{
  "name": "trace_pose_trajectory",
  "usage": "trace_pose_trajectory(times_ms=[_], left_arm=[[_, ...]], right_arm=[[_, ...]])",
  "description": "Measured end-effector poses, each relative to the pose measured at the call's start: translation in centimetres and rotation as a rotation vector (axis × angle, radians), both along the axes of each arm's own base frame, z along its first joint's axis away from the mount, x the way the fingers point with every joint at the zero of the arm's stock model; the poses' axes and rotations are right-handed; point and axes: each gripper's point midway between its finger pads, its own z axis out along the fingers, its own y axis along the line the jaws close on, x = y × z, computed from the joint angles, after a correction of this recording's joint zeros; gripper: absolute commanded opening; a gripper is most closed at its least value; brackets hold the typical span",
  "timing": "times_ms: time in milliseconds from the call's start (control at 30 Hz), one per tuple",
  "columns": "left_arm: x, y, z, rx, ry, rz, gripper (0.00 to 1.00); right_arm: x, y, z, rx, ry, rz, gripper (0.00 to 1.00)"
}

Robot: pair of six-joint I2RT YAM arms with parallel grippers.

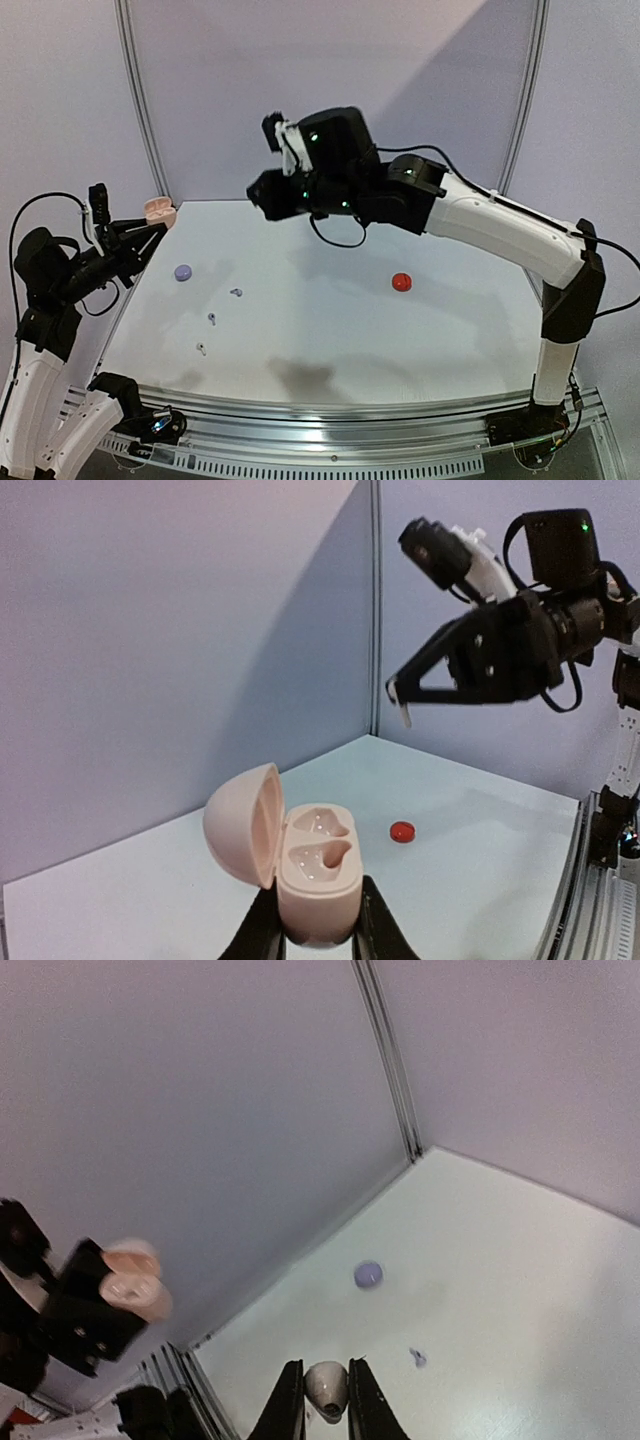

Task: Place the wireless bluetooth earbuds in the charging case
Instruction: Insert the right earbud into the right side groove of the charging case.

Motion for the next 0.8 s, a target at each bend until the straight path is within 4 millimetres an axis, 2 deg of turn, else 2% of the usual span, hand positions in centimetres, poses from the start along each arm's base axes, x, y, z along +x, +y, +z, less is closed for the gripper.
trace_pose_trajectory(times_ms=[100, 167, 267, 400, 600, 800], left_arm=[[-0.3, -0.3, 1.2, 0.003, -0.063, -0.024, 0.0], [-0.6, -0.6, 1.8, 0.009, -0.105, -0.045, 0.0], [-1.1, -1.3, 2.6, 0.023, -0.164, -0.081, 0.0], [-2.0, -2.5, 3.2, 0.044, -0.229, -0.14, 0.0], [-2.8, -3.3, 3.9, 0.048, -0.284, -0.181, 0.0], [-3.3, -3.4, 4.8, 0.039, -0.315, -0.197, 0.0]], right_arm=[[-0.7, 0.6, 6.3, 0.188, -0.123, 0.031, 0.0], [-1.4, 1.2, 8.8, 0.269, -0.188, 0.061, 0.0], [-3.0, 2.5, 10.8, 0.349, -0.259, 0.121, 0.0], [-5.9, 4.4, 12.4, 0.419, -0.349, 0.227, 0.0], [-10.0, 6.5, 12.6, 0.459, -0.452, 0.379, 0.0], [-11.7, 7.0, 12.7, 0.463, -0.498, 0.457, 0.0]])
